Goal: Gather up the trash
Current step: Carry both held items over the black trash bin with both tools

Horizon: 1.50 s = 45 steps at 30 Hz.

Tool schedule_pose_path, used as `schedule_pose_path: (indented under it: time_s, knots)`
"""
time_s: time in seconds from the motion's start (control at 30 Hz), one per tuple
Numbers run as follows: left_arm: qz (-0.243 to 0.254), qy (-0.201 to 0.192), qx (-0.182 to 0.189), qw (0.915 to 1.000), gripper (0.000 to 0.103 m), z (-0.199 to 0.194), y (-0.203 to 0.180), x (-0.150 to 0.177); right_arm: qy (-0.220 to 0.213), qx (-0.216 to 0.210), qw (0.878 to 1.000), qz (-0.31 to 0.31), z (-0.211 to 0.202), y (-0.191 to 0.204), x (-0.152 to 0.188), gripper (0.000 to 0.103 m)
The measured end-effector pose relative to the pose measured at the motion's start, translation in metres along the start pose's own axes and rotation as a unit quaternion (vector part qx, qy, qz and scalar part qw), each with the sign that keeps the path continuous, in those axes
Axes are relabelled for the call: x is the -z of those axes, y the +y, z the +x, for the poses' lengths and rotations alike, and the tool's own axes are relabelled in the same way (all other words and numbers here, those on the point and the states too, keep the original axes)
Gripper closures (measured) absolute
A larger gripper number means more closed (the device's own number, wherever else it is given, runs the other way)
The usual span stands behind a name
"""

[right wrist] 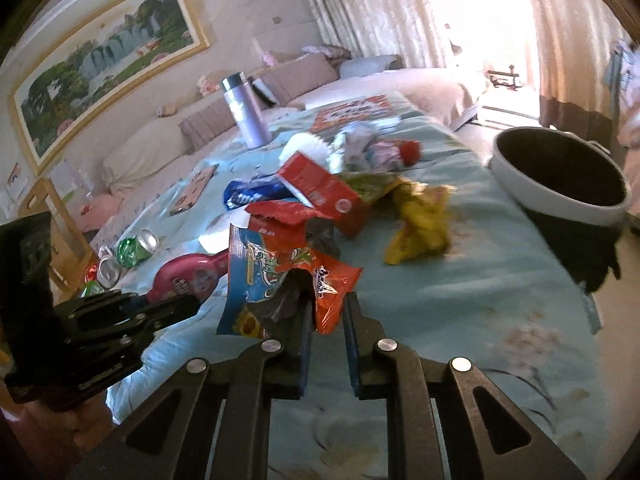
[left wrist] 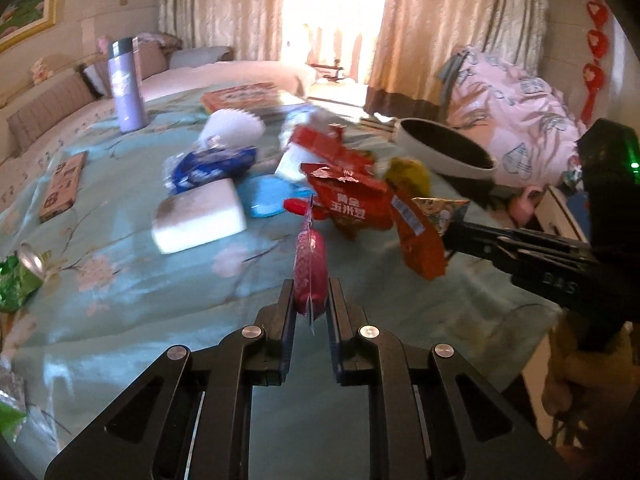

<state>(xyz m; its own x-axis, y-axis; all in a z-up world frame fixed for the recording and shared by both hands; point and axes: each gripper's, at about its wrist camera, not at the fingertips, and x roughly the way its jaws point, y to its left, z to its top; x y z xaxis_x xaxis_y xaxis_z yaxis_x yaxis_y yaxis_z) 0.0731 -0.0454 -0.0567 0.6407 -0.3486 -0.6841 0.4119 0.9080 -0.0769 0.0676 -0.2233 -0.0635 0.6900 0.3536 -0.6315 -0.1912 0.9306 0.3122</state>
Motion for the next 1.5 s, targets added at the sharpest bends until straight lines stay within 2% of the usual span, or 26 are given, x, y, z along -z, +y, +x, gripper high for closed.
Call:
schedule_pose_path:
  time_s: [0.13, 0.43, 0.7, 1.1, 1.5]
  knots:
    - [0.004, -0.009, 0.018, 0.9998, 0.09, 0.001, -0.017, -0.009, -0.009, 0.009, 1.0, 0.023, -0.012, -0.02, 0.0, 0.088]
    - [0.001, -0.032, 0.025, 0.9992, 0.09, 0.008, -0.038, -0.04, -0.041, 0.03, 0.997, 0.062, -0.036, -0.062, -0.008, 0.088]
    - [0.028, -0.039, 0.044, 0.9979, 0.09, 0.032, -0.074, -0.076, -0.06, 0.053, 0.994, 0.079, -0.044, -0.106, -0.027, 0.088]
    - [0.057, -0.003, 0.072, 0.9958, 0.09, 0.104, -0.13, -0.121, -0.051, 0.101, 0.988, 0.105, -0.036, -0.187, -0.068, 0.088]
    - [0.056, 0.034, 0.09, 0.9938, 0.09, 0.164, -0.166, -0.161, -0.01, 0.123, 0.987, 0.105, -0.008, -0.233, -0.096, 0.087]
